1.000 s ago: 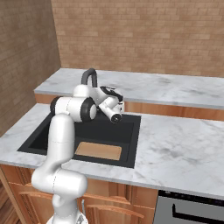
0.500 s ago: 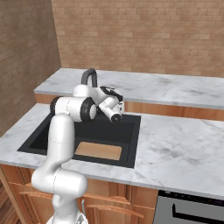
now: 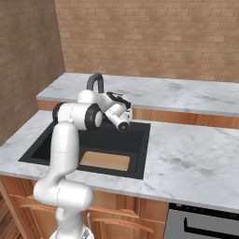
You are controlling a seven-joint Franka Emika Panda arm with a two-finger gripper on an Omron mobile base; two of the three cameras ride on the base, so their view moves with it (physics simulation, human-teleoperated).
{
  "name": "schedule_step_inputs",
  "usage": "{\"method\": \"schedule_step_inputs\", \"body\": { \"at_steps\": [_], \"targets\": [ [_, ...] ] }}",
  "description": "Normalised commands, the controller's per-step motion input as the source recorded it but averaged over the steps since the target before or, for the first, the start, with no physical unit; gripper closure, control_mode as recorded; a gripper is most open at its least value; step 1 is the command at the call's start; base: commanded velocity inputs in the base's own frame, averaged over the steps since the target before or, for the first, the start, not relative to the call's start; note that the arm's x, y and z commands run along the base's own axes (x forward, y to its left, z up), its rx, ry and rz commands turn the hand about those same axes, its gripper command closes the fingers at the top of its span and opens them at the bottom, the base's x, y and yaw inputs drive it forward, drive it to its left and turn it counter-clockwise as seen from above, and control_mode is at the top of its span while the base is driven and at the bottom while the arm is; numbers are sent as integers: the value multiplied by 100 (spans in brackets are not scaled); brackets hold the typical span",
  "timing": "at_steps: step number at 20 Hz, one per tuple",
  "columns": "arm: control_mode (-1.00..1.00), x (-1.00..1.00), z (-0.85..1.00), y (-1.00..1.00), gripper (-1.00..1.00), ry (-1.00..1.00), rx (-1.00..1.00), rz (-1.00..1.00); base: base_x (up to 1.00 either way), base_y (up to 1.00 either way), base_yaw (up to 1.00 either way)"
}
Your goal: Turn on the sink faucet with hot water and rinse the cutting board for ten seconds, then turn off the faucet. Push the cutting board to reach the water if necessary.
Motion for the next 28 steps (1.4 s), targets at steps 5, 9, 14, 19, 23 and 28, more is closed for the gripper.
{"method": "schedule_step_inputs", "body": {
  "at_steps": [5, 9, 14, 19, 23, 28],
  "targets": [
    [-100, -13, 0, -59, 100, 0, 0, -1, 0, 0, 0],
    [-100, -1, 0, -83, 100, 0, 2, -4, 0, 0, 0],
    [-100, 0, 0, -89, 100, 0, 4, -5, 0, 0, 0],
    [-100, -1, 0, -90, 100, 0, 3, -4, 0, 0, 0],
    [-100, -6, 0, -86, 100, 0, 2, -3, 0, 0, 0],
    [-100, -14, 0, -97, 100, 0, 4, -3, 0, 0, 0]
  ]
}}
